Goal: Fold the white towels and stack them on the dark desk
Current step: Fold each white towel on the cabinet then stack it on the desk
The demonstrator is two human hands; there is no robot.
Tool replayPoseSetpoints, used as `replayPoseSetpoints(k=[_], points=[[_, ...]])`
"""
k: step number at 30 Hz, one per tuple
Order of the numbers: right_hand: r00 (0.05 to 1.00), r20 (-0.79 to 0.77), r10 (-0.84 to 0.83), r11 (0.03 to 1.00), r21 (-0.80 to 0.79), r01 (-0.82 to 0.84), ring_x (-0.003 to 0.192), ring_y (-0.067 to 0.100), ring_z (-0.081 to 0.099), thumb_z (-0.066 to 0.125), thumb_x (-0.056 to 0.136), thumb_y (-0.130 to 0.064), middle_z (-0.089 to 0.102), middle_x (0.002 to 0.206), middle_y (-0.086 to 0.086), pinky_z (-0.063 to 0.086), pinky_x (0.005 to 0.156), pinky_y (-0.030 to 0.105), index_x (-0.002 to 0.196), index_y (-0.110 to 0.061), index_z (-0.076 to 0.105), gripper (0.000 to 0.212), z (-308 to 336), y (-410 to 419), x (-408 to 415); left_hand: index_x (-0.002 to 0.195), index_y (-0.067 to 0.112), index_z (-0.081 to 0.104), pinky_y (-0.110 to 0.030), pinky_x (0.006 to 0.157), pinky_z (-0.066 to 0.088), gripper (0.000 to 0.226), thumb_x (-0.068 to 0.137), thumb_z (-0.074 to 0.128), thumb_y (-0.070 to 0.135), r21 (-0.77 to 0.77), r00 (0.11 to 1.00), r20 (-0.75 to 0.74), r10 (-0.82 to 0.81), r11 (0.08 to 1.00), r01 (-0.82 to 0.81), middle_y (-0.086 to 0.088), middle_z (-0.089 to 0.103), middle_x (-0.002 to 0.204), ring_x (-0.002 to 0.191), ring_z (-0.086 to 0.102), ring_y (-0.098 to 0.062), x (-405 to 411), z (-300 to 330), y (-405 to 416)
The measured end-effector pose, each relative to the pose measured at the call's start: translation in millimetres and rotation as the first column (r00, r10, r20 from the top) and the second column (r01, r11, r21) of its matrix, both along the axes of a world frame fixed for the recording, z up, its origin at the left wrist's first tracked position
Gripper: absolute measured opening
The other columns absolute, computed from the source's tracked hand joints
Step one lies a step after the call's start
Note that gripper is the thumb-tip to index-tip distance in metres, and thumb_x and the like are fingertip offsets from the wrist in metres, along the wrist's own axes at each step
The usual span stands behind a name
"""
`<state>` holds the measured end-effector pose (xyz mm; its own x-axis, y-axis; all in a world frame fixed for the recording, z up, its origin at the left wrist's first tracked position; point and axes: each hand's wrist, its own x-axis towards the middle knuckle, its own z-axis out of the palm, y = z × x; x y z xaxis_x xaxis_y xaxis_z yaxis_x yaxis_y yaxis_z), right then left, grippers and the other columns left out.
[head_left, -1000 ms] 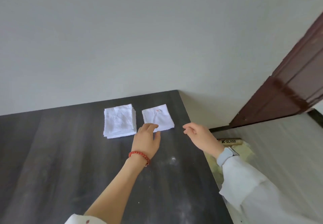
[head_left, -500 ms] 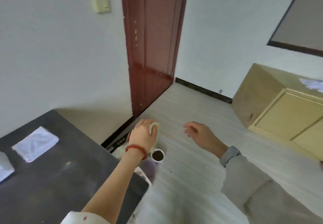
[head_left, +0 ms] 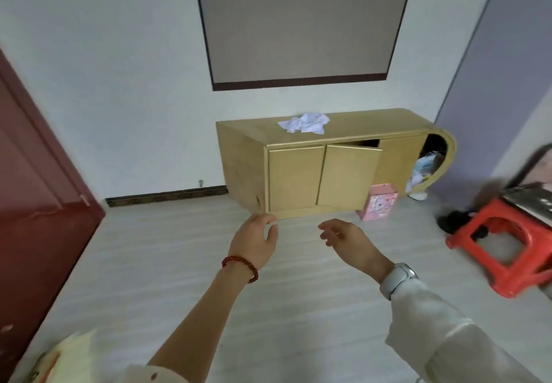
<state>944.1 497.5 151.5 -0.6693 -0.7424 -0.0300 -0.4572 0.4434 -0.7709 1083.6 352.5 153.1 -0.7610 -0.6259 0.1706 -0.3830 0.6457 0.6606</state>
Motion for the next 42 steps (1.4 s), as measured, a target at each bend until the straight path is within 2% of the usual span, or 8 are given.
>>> replayPoseSetpoints(k=[6,11,14,20,27,32,37,42], points=[[0.991,0.036,-0.133,0.991,-0.006,0.133,0.077,0.012,0.057,0.044,0.093,-0.008,0.061,0.082,0.000,0.045,0.081,0.028,0.101,-0.011,0.062,0.020,-1.7,0.9,-153.4,0.118,0.014,0.057,-0.024,0.087,0.044,0.028,0.094,0.045,0.023,-0.008,0.991,0.038,-0.129,0.992,0.130,-0.002,0.059,0.116,0.107,0.054,-0.014,-173.8,3.0,-9.4],[0.984,0.047,-0.175,0.985,-0.002,0.175,0.074,0.009,0.059,0.044,0.093,-0.009,0.062,0.084,0.000,0.045,0.075,0.020,0.105,-0.008,0.064,0.022,-21.1,-36.4,-259.3,0.116,0.013,0.059,-0.026,0.089,0.045,0.027,0.093,0.046,0.020,-0.006,0.988,0.080,-0.134,0.991,0.135,-0.002,0.060,0.117,0.105,0.055,-0.015,-286.5,-16.2,-67.1],[0.982,0.038,-0.183,0.983,0.001,0.183,0.067,0.001,0.057,0.043,0.093,-0.007,0.062,0.084,0.002,0.043,0.065,0.013,0.104,-0.006,0.063,0.023,-32.1,-73.1,-332.1,0.114,0.013,0.061,-0.023,0.087,0.044,0.026,0.092,0.048,0.018,-0.004,0.989,0.062,-0.133,0.991,0.133,-0.003,0.061,0.114,0.102,0.057,-0.015,-360.3,-30.6,-116.4],[0.973,0.084,-0.216,0.976,0.030,0.214,0.072,0.016,0.060,0.042,0.094,-0.007,0.062,0.083,0.003,0.046,0.073,0.021,0.105,-0.005,0.064,0.024,-31.7,-177.2,-482.9,0.112,0.013,0.061,-0.027,0.087,0.045,0.025,0.091,0.048,0.018,0.039,0.992,0.063,-0.111,0.993,0.109,-0.003,0.062,0.111,0.098,0.058,-0.015,-512.9,-41.1,-225.5],[0.965,0.119,-0.234,0.971,0.076,0.226,0.070,0.013,0.059,0.042,0.094,-0.008,0.063,0.082,0.001,0.042,0.063,0.007,0.103,-0.006,0.064,0.024,-45.8,-261.1,-624.3,0.109,0.013,0.063,-0.029,0.089,0.046,0.023,0.090,0.050,0.017,0.132,0.988,0.132,-0.082,0.989,0.064,-0.002,0.064,0.109,0.097,0.059,-0.016,-664.9,-65.4,-302.4],[0.968,0.150,-0.199,0.976,0.115,0.183,0.069,0.011,0.059,0.043,0.092,-0.006,0.064,0.079,-0.001,0.043,0.065,0.011,0.099,-0.008,0.064,0.023,-82.7,-320.5,-726.7,0.114,0.012,0.058,-0.028,0.086,0.044,0.026,0.091,0.049,0.018,0.224,0.982,0.191,-0.001,0.974,-0.043,-0.006,0.059,0.115,0.099,0.057,-0.019,-763.8,-115.3,-346.0],[0.968,0.213,-0.132,0.983,0.155,0.100,0.078,0.025,0.064,0.044,0.091,-0.008,0.065,0.078,-0.001,0.049,0.073,0.031,0.097,-0.013,0.063,0.021,-123.0,-378.6,-827.6,0.125,0.008,0.045,-0.033,0.092,0.037,0.037,0.089,0.049,0.016,0.298,0.957,0.230,0.179,0.923,-0.244,-0.012,0.045,0.128,0.115,0.044,-0.028,-868.6,-157.1,-385.4],[0.964,0.260,-0.061,0.978,0.208,0.006,0.078,0.020,0.062,0.042,0.092,-0.005,0.062,0.082,-0.001,0.048,0.073,0.025,0.103,-0.007,0.062,0.023,-153.2,-428.7,-909.1,0.134,0.014,0.034,-0.035,0.101,0.030,0.059,0.082,0.059,0.027,0.229,0.867,0.358,0.347,0.867,-0.442,-0.012,0.028,0.138,0.121,0.032,-0.031,-955.3,-196.7,-423.3]])
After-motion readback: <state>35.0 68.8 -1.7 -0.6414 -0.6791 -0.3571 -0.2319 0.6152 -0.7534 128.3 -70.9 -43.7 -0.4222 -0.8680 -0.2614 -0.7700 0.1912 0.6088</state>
